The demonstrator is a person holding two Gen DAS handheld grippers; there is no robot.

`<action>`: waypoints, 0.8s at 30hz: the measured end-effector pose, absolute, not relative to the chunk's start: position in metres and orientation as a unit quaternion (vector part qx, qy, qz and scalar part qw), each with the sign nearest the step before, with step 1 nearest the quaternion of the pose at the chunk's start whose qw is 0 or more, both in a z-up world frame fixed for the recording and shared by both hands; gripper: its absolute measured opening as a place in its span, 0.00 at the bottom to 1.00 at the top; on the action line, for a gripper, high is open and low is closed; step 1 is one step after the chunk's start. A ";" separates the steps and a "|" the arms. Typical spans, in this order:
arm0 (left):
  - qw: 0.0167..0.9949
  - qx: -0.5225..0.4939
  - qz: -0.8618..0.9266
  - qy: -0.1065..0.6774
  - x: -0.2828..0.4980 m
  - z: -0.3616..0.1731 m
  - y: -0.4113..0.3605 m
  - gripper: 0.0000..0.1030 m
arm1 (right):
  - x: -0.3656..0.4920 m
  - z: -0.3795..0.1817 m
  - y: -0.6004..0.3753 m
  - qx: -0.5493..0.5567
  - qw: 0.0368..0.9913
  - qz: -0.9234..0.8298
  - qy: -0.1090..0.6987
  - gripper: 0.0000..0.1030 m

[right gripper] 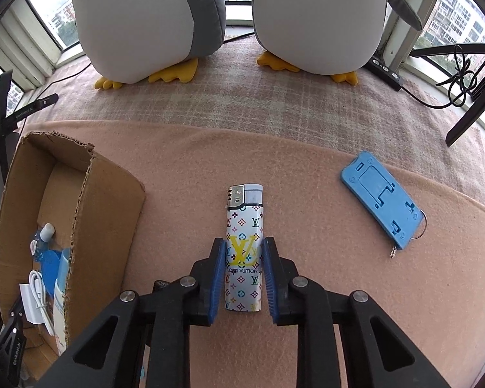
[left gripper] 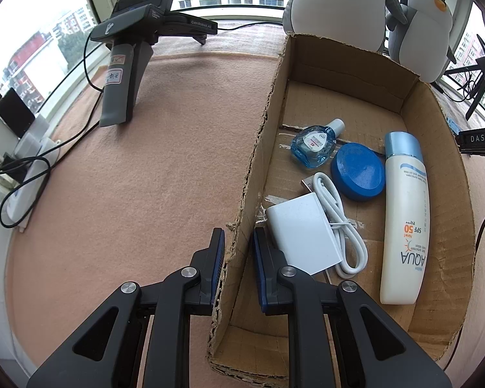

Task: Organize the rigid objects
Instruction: 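Move the right gripper to the patterned lighter and grasp it, then carry the patterned lighter with the right gripper into the box and release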

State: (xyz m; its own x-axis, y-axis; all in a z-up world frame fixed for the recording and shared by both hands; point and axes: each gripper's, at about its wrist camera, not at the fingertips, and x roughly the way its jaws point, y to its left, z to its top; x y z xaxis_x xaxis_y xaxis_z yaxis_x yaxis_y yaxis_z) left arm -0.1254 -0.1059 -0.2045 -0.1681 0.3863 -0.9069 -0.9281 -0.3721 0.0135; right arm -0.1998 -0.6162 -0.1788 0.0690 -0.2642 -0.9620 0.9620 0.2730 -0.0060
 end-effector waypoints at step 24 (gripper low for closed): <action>0.487 -0.435 0.688 0.317 -0.126 -0.204 -0.106 0.15 | -0.179 -0.104 -0.567 0.326 0.716 -0.446 0.426 0.20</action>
